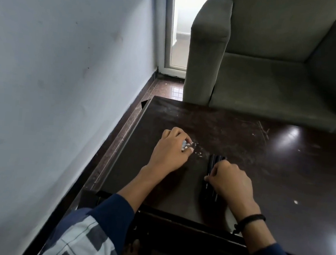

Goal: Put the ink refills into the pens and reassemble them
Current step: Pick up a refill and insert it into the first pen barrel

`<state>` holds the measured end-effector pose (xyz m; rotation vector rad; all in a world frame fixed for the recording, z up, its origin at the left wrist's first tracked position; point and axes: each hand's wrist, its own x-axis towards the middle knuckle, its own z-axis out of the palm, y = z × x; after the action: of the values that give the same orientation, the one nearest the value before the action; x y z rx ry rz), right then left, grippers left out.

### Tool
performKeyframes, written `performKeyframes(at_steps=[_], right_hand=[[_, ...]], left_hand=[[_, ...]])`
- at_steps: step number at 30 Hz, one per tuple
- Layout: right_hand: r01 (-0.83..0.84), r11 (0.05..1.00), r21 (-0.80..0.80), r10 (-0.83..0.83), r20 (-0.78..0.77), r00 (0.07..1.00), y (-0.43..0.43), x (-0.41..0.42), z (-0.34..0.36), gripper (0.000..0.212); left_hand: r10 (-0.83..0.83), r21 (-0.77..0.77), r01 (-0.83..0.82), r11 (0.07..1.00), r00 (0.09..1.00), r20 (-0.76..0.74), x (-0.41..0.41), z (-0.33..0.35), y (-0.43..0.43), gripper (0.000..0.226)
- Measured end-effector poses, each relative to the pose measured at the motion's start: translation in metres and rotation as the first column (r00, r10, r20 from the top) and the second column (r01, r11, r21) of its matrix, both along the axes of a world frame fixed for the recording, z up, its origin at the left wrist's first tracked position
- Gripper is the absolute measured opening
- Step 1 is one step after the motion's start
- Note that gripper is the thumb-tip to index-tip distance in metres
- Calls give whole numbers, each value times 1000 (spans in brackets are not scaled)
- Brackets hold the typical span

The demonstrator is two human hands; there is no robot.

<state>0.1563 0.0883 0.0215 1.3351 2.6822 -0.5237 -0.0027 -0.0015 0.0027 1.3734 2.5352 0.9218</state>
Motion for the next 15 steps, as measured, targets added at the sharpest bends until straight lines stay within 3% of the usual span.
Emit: performKeyframes(at_steps=[4,9,15], right_hand=[[-11,1000,0,11,4,1000,0,-3,-1,22],[-91,996,1,90,-99,991,-3,-6,1,17],[-189,982,-11,188,-71,980,-15,-12,-5,25]], left_hand=[[-10,-15,10,1000,1000,4,2,1,2,24],[-10,-17,9,1000,1000,-11,2,0,1,24],[1,-40,0,999,1000,13,5,-8,6,24]])
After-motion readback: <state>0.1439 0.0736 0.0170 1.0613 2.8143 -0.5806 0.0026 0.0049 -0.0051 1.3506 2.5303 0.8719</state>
